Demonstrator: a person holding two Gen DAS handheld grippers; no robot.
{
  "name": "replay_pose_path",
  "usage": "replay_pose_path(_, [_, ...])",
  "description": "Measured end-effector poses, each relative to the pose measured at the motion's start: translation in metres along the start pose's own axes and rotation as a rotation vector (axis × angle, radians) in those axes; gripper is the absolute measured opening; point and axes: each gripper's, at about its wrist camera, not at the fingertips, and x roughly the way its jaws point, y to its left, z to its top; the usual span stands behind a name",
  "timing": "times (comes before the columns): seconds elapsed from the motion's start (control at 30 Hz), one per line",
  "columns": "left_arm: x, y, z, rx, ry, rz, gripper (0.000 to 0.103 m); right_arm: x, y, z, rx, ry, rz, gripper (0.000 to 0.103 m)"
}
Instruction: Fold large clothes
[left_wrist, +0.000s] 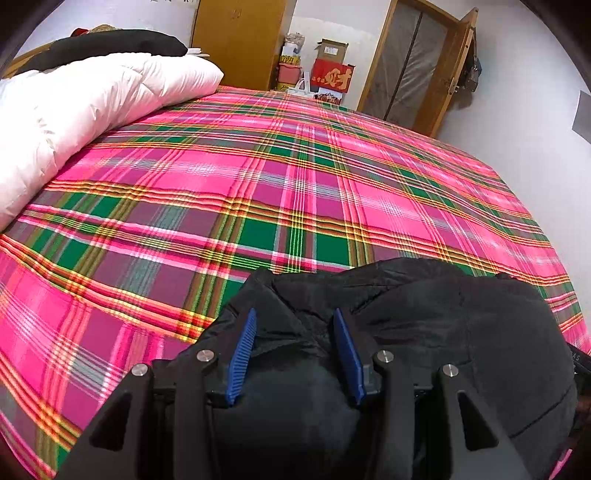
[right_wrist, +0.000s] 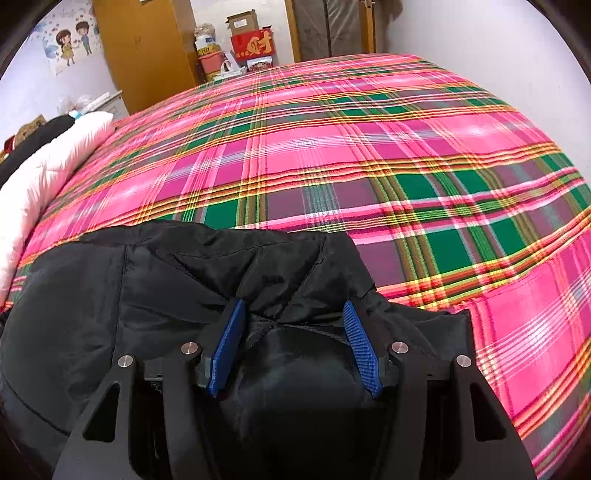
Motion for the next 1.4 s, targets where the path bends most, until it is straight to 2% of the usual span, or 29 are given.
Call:
replay_pose_path(0.07, [-0.011, -0.002, 0.005, -0.011, 0.000, 0.008, 0.046, -0.010, 0.002, 0.006, 0.002, 0.017, -0.018, 0.055])
replay_pose_path(0.13, [-0.026, -0.005, 0.011, -0.033, -0.009, -0.003, 0.046, -0.034, 0.006, 0.010, 0.001, -0.010, -0.013, 0.055])
replay_pose_path(0.23, [-0.052, -0.021, 0.018, -0.032, -0.054, -0.054, 0.046, -0.070, 0.018, 0.011, 0.010, -0.078, 0.045, 0.055])
replay_pose_path(0.33, [-0.068, -0.059, 0.019, 0.055, -0.082, -0.143, 0.047, -0.092, 0.050, 0.006, -0.046, -0.118, 0.132, 0.055])
replay_pose_path(0.43, [-0.055, -0.096, 0.005, 0.174, -0.028, -0.191, 0.049, -0.077, 0.089, -0.001, -0.145, -0.071, 0.169, 0.055])
replay_pose_path(0.5, [-0.029, -0.108, -0.009, 0.222, 0.053, -0.160, 0.049, -0.050, 0.102, -0.008, -0.198, -0.014, 0.124, 0.055])
replay_pose_path(0.53, [-0.019, -0.109, -0.016, 0.237, 0.065, -0.144, 0.049, -0.040, 0.103, -0.010, -0.210, -0.005, 0.116, 0.055])
replay_pose_path(0.63, [-0.009, -0.107, -0.018, 0.239, 0.066, -0.153, 0.049, -0.019, 0.096, -0.011, -0.181, 0.015, 0.126, 0.056])
replay_pose_path(0.83, [0.002, -0.109, -0.022, 0.238, 0.059, -0.143, 0.049, -0.005, 0.097, -0.014, -0.188, -0.004, 0.097, 0.056])
replay_pose_path(0.93, [-0.002, -0.107, -0.020, 0.225, 0.058, -0.156, 0.049, -0.017, 0.097, -0.012, -0.184, -0.006, 0.101, 0.056])
replay_pose_path(1.03, [-0.024, -0.104, -0.018, 0.201, 0.069, -0.156, 0.048, -0.059, 0.089, -0.013, -0.180, -0.062, 0.085, 0.056])
replay_pose_path(1.1, [-0.046, -0.097, -0.017, 0.165, 0.058, -0.170, 0.048, -0.085, 0.076, -0.021, -0.170, -0.109, 0.097, 0.056])
replay_pose_path(1.2, [-0.079, -0.089, -0.025, 0.158, 0.023, -0.162, 0.048, -0.108, 0.045, -0.042, -0.143, -0.131, 0.052, 0.056])
replay_pose_path(1.3, [-0.097, -0.086, -0.041, 0.150, 0.022, -0.165, 0.048, -0.102, 0.011, -0.063, -0.109, -0.085, -0.003, 0.056])
replay_pose_path(1.4, [-0.078, -0.099, -0.056, 0.218, 0.070, -0.128, 0.049, -0.083, -0.012, -0.072, -0.090, -0.041, -0.028, 0.056])
